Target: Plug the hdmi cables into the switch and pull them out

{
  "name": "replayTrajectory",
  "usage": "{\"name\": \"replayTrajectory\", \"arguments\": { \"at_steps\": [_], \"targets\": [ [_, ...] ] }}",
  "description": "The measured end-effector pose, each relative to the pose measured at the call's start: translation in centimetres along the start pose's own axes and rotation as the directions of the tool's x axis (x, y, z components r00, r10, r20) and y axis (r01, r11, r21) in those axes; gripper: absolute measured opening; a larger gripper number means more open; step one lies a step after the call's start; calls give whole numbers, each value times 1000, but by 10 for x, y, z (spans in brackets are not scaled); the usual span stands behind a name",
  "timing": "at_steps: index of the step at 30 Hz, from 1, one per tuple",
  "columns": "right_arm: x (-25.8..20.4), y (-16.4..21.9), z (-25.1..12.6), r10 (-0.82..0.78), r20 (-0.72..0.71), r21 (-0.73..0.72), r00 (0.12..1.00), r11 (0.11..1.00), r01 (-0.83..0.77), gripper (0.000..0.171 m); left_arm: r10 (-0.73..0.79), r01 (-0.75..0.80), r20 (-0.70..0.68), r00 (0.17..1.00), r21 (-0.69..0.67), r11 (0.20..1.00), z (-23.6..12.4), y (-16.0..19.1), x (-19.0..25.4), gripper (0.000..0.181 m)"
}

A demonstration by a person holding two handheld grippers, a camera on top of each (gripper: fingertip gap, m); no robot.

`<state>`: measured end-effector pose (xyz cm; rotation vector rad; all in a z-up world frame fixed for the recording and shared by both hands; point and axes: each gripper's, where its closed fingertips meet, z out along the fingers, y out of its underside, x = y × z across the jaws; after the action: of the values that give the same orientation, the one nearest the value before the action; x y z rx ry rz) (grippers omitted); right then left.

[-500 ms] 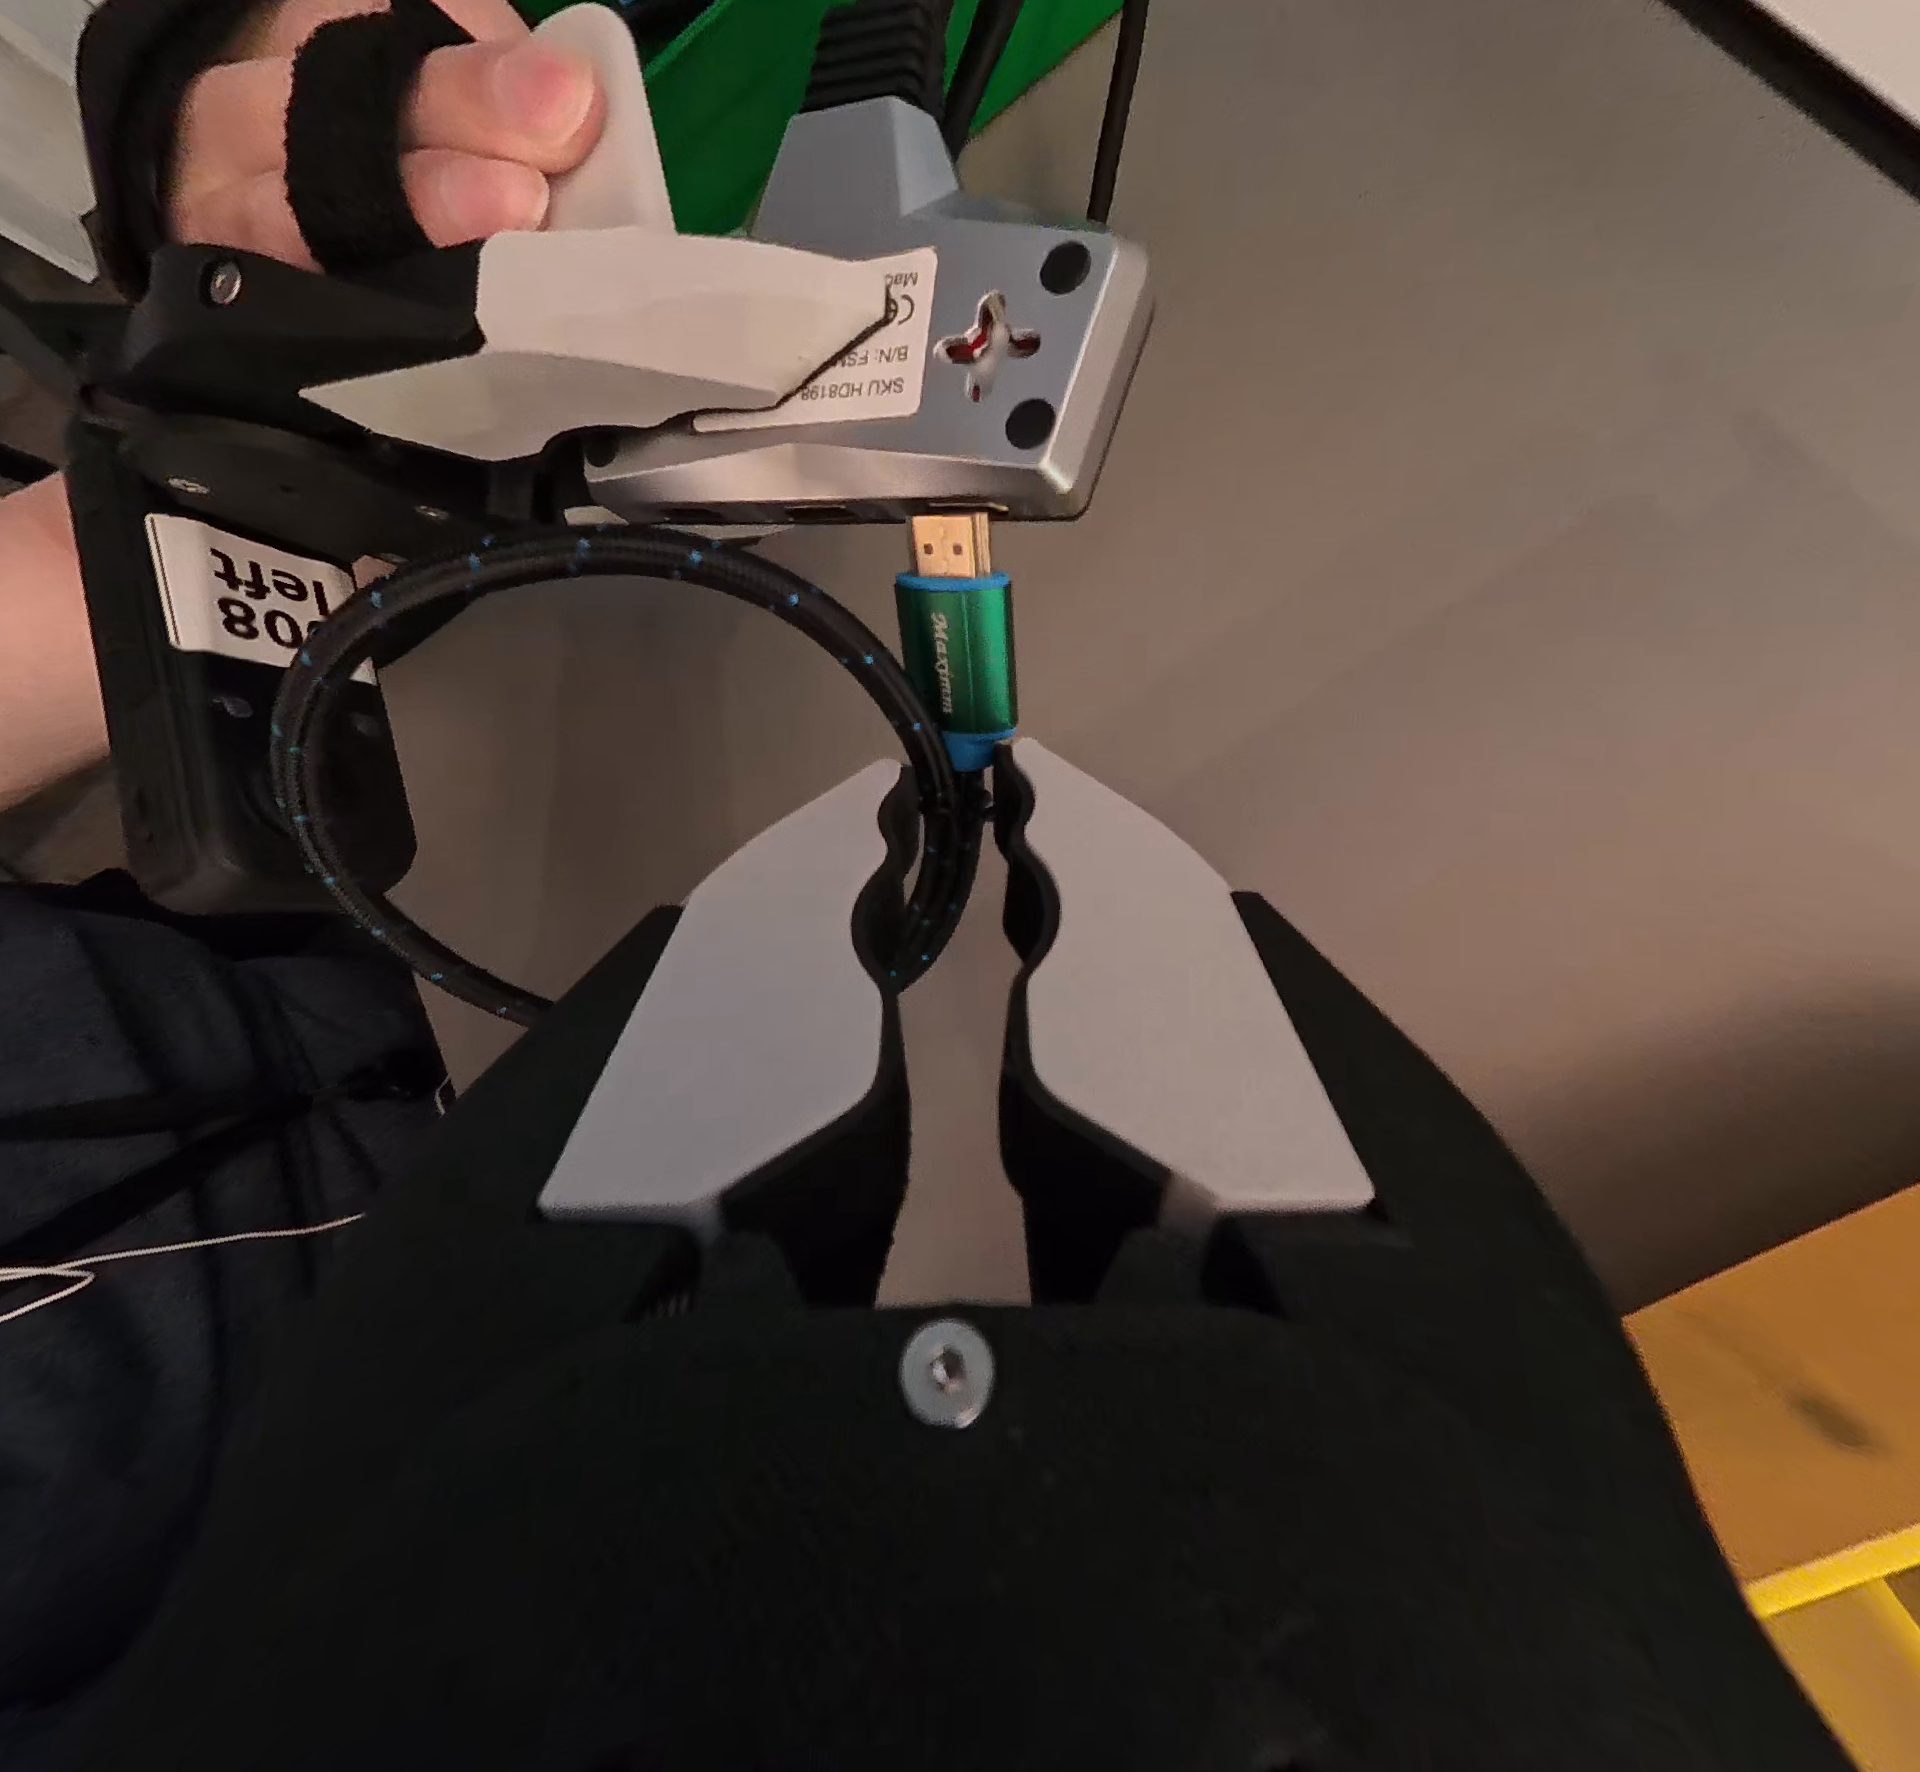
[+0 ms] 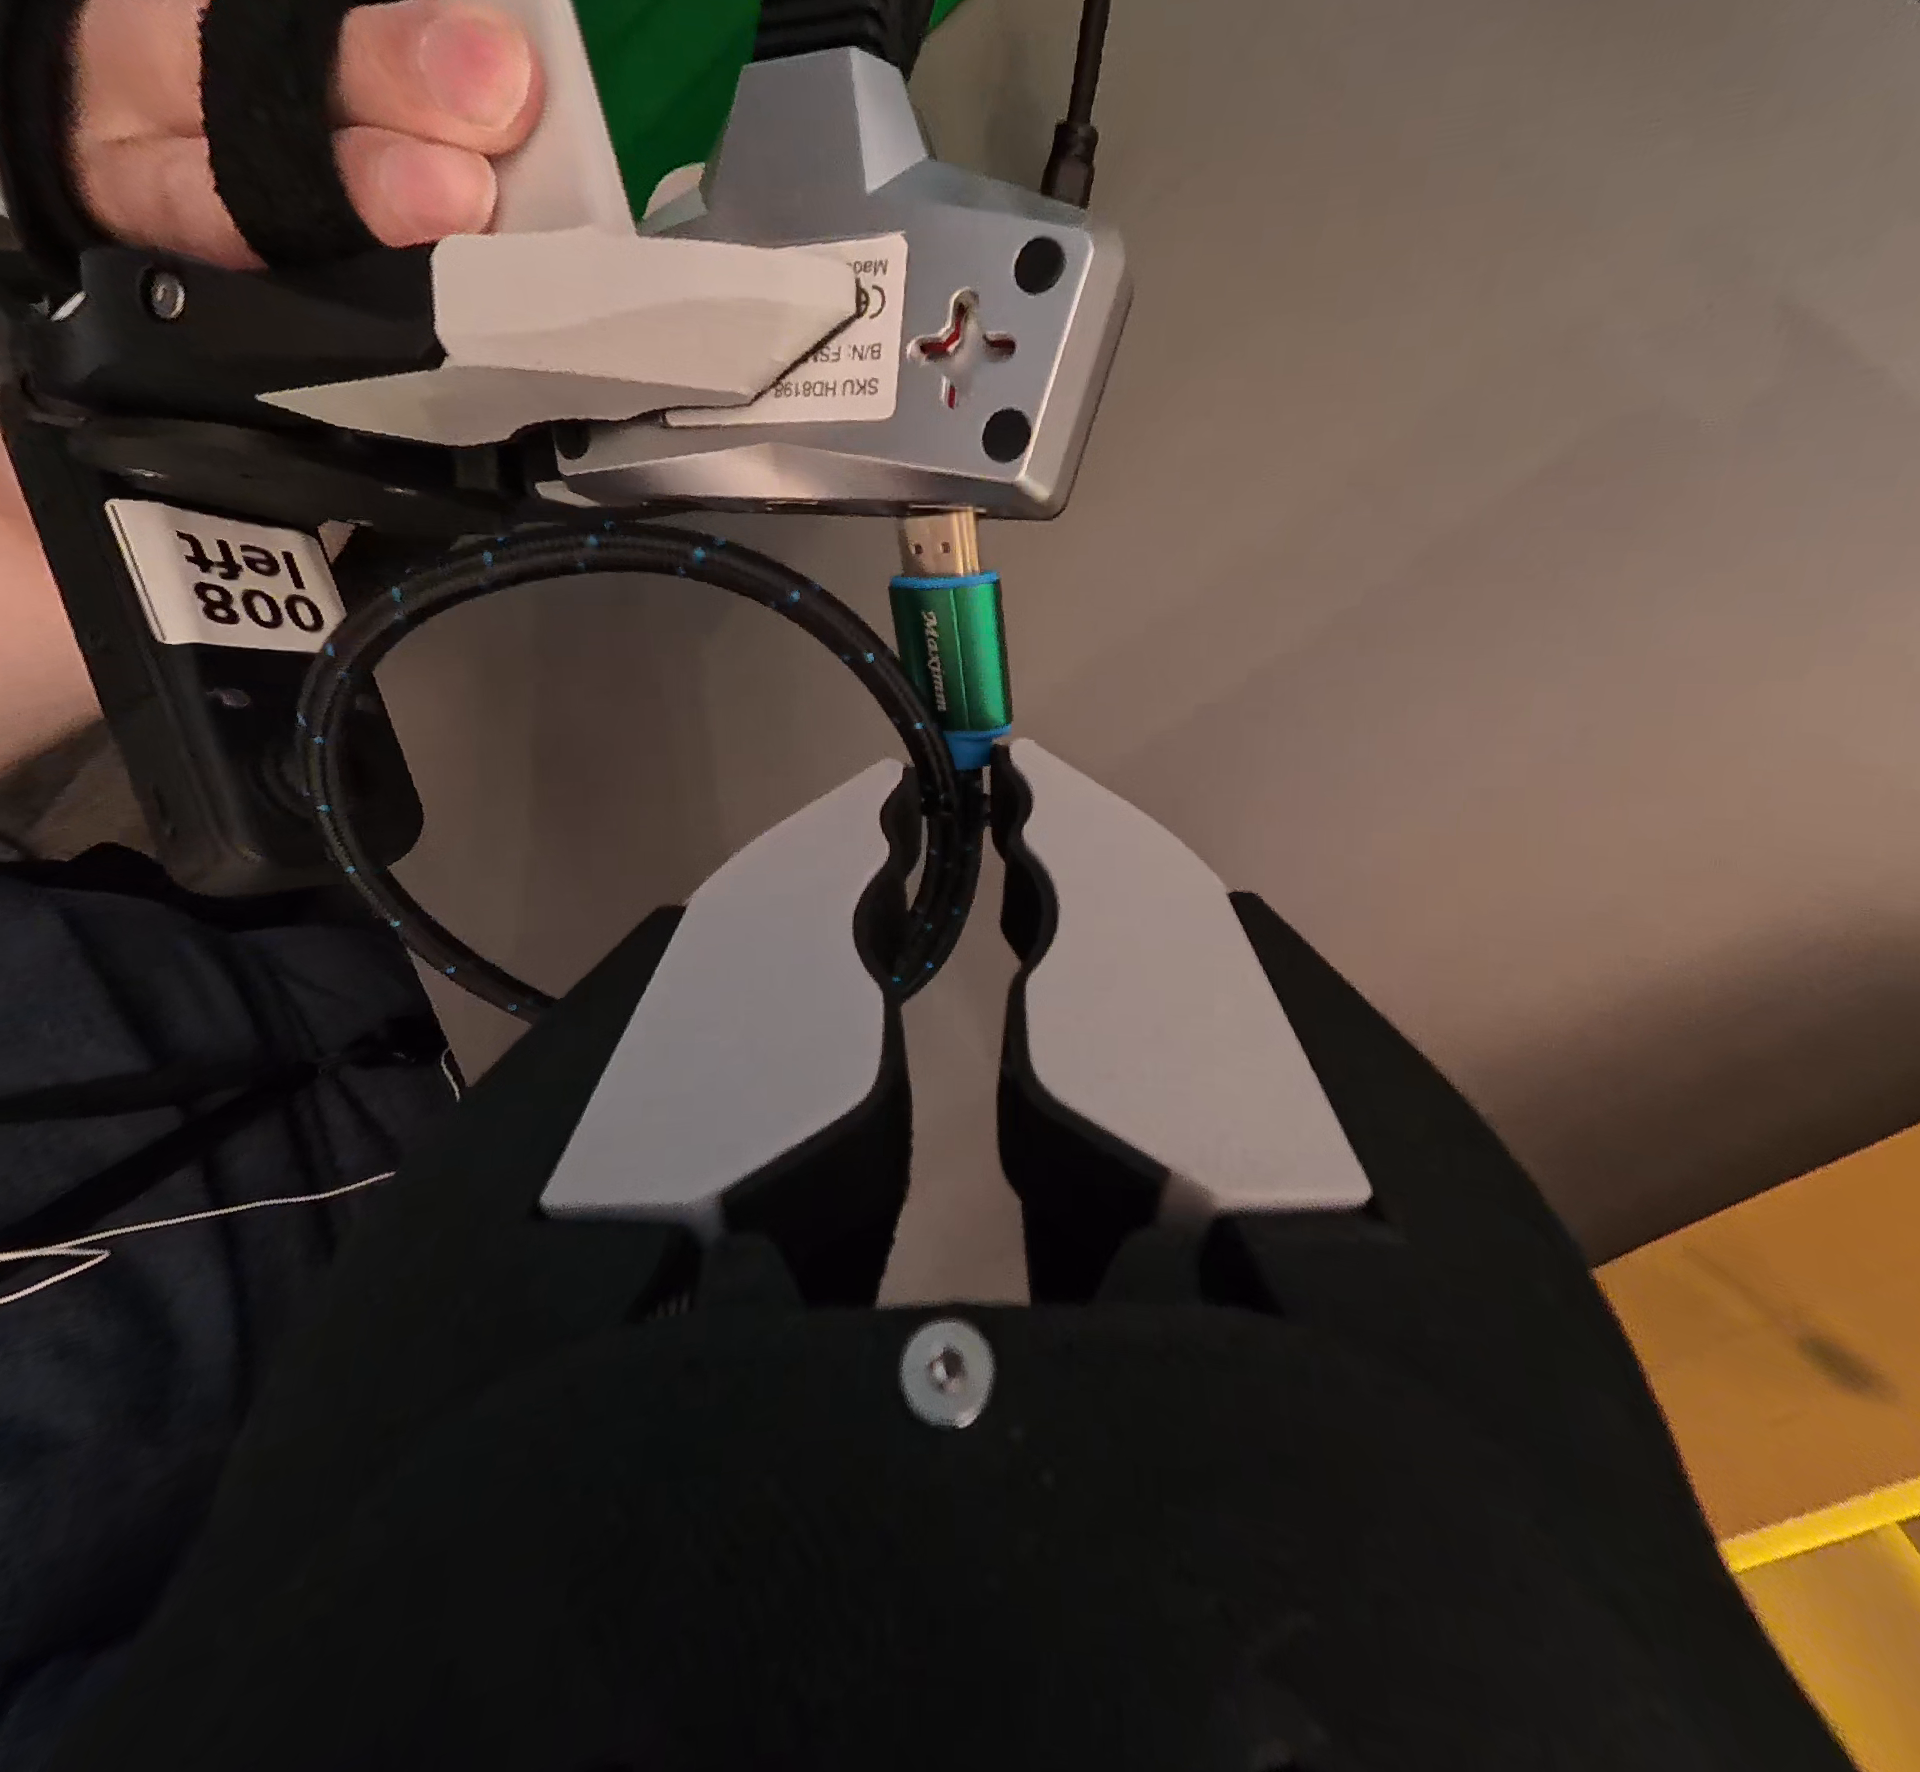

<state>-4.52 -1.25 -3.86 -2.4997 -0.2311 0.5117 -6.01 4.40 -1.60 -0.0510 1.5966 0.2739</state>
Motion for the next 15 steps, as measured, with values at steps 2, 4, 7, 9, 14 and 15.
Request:
{"name": "replayTrajectory", "arguments": {
  "at_steps": [2,4,7,9,14,15],
  "targets": [
    [1,2,2,7,8,-13,1000,1000,-7,13,9,-9,-3,1000,-3,1000,1,-1,2,23],
    [2,4,2,17,9,-22,1000,1000,-17,13,24,-24,-4,1000,2,1000,1,-2,3,23],
    [2,3,1,30,19,-12,999,999,-29,13,47,-47,-1,999,0,999,0,-2,4,23],
    [2,2,1,35,21,-10,999,999,-35,13,53,-53,0,999,-1,999,0,-1,4,23],
    [3,-3,1,61,48,26,997,998,-62,13,14,-14,-19,1000,-21,1000,1,4,4,23],
    [3,-4,1,64,59,33,996,997,-66,13,1,-2,-31,1000,-24,1000,1,4,4,23]
  ]
}}
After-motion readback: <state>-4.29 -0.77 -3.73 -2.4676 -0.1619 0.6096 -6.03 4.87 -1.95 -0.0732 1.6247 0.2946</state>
